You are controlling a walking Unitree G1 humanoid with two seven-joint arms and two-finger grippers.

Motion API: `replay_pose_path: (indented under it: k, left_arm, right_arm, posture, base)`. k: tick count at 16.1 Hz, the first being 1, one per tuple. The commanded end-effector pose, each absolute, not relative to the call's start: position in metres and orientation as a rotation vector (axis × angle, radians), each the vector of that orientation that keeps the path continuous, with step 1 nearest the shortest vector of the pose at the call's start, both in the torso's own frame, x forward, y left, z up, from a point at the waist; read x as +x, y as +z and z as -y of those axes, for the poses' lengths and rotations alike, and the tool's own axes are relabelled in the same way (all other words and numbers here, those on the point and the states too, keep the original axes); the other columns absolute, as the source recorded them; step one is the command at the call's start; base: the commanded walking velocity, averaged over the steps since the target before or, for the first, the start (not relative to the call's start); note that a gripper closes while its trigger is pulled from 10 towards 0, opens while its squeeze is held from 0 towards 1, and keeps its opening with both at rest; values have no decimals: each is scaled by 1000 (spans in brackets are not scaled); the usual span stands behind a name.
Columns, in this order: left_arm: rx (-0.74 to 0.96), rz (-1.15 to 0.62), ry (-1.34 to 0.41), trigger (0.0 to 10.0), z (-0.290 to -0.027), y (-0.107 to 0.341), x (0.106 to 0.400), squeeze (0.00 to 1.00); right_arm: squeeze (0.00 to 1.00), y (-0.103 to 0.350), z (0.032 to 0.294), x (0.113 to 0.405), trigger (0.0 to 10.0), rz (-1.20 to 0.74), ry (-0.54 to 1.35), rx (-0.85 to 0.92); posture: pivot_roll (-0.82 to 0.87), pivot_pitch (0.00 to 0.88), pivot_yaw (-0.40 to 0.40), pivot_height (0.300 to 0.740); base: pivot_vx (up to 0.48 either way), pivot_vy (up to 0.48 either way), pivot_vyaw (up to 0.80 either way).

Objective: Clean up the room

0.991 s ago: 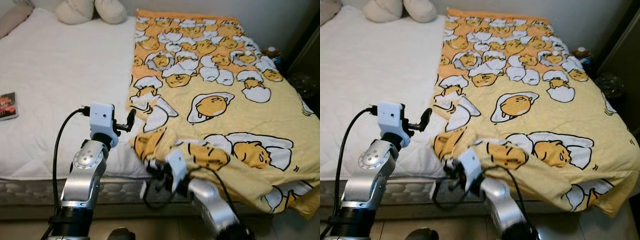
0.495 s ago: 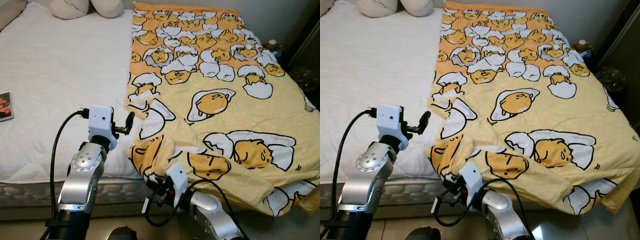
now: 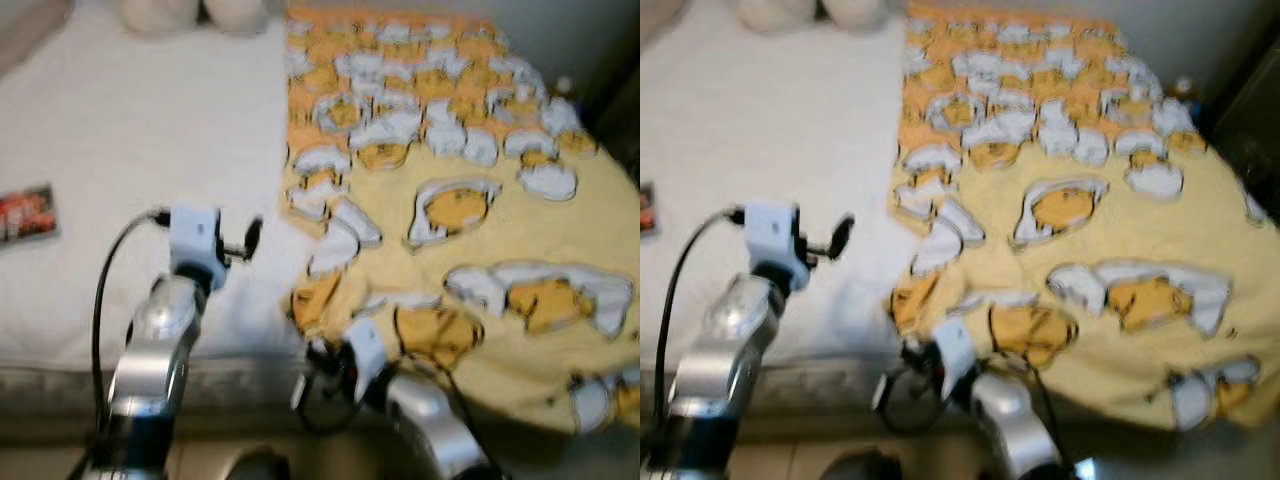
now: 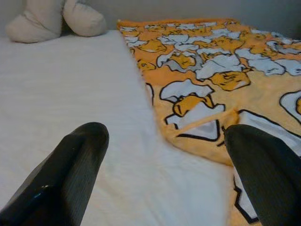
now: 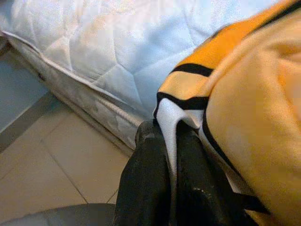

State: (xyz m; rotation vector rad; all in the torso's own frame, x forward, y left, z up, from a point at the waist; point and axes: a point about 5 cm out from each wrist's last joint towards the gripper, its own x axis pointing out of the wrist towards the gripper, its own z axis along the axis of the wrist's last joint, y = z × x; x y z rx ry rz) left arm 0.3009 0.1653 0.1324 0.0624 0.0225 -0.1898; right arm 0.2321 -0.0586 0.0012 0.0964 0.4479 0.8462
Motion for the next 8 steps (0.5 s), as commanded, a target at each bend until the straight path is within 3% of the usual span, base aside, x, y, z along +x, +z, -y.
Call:
replay_pose_path:
  k: [1,4,8]
  left_arm:
    - [74,-69,-226,10000,-166,120,292,0]
    - [170,-121,-326,10000,-183,101,265,0]
    - [210,-90,-565,10000,-173,105,236,0]
  right_arm:
    - [0,-4,58,229,0,-466,855,90]
    - [0,-20,67,223,0,-539,865,39]
    - [0,-47,81,202,0,-684,892,-28]
  posture:
    - [113,73,-9,740]
    - [118,73,-8,740]
    - [169,70,-18,740]
  base:
    - [0,0,0]
    - [0,0,0]
    - [0,0,0]
